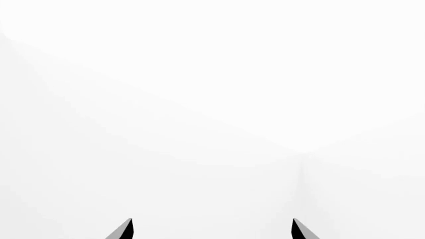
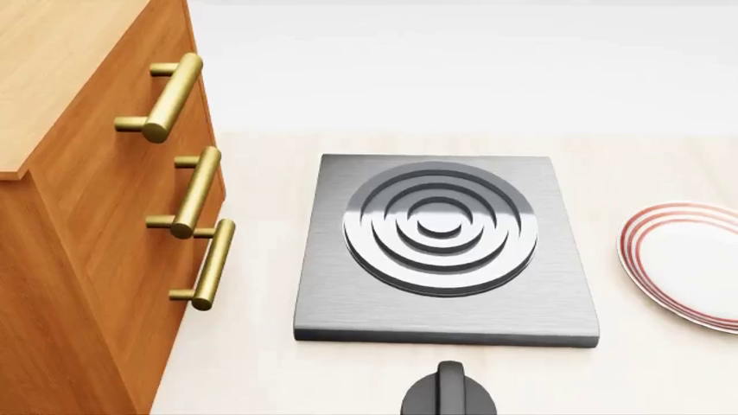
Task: Put the bowl on the stove.
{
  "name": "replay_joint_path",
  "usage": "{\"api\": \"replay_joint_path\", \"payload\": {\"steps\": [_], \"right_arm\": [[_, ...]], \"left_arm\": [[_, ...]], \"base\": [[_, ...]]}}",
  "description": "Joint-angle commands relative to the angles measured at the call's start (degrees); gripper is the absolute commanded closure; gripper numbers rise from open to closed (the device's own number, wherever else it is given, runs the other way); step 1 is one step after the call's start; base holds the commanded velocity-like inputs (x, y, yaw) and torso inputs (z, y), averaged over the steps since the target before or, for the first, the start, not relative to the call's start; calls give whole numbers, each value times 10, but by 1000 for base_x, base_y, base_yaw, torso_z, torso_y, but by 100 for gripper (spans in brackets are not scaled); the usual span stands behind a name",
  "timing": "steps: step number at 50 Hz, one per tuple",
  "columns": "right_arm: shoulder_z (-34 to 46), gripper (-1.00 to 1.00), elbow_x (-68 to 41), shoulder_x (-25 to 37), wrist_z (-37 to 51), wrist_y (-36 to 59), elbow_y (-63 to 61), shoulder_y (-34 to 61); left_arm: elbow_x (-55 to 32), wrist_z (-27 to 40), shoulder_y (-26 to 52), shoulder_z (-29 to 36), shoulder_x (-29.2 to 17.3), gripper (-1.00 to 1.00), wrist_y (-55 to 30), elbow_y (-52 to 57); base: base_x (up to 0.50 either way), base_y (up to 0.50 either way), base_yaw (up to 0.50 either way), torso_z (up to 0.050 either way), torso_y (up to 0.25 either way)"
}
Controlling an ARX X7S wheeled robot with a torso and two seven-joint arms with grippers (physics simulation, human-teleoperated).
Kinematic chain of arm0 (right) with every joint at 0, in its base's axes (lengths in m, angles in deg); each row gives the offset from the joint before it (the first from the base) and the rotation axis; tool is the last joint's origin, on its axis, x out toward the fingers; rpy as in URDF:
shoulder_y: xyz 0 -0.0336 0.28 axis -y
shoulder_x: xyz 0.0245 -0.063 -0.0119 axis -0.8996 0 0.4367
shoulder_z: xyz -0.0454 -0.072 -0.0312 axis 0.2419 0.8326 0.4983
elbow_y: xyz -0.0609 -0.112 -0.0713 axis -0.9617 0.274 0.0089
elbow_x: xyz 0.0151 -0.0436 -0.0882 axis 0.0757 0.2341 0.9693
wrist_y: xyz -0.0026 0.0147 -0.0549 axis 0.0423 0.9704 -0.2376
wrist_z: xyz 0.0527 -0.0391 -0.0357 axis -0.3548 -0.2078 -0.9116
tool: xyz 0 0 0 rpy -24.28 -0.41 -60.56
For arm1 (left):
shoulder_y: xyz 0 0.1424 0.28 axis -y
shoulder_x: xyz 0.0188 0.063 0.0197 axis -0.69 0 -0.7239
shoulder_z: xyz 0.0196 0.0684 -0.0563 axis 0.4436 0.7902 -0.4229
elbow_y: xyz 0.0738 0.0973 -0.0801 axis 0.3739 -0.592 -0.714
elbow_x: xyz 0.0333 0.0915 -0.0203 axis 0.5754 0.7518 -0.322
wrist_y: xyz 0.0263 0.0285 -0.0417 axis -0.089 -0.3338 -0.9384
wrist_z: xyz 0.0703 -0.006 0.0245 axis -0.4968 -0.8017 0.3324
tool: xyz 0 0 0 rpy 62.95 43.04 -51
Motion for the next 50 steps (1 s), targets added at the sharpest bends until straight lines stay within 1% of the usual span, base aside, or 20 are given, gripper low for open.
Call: {"api": "replay_joint_path", "payload": {"steps": [1, 11, 16, 26, 30, 34, 41, 45, 48, 49, 50], "right_arm": [[-14, 100, -5, -28, -9, -10, 2, -28], [-30, 100, -11, -32, -9, -9, -4, -40], [-38, 100, -16, -24, -8, -2, -22, -39], [-66, 100, -43, 35, -35, 25, -113, -31], [-72, 100, -63, 75, -52, 45, -163, -13], [-69, 100, -83, 98, -60, 60, -198, 18], [-10, 100, -101, 131, -62, 67, -228, 91], [39, 100, -127, 133, -59, 81, -231, 181], [70, 100, -131, 136, -61, 83, -232, 218], [99, 100, -133, 139, -68, 83, -230, 249], [108, 100, -134, 141, -72, 85, -229, 258]], "left_arm": [[-13, -19, -1, -14, 12, -100, 13, -1], [-13, -20, -2, -11, 11, -100, 15, -3], [-12, -20, -2, -10, 10, -100, 16, -3], [-11, -21, -4, -8, 10, -100, 19, -3], [-10, -21, -5, -5, 11, -100, 19, -5], [-10, -21, -4, -4, 10, -100, 20, -5], [-12, -19, -4, -4, 8, -100, 21, -6], [-12, -18, -4, -2, 8, -100, 21, -6], [-13, -18, -5, -2, 7, -100, 22, -6], [-11, -18, -5, -1, 7, -100, 22, -7], [-12, -18, -5, -1, 7, -100, 22, -7]], "base": [[0, 0, 0, 0, 0], [0, 0, 0, 0, 0], [0, 0, 0, -2, 0], [0, 0, 0, 0, 0], [0, 0, 0, 0, 0], [0, 0, 0, 0, 0], [0, 0, 0, 0, 0], [0, 0, 0, 0, 0], [0, 0, 0, 0, 0], [0, 0, 0, 0, 0], [0, 0, 0, 0, 0]]}}
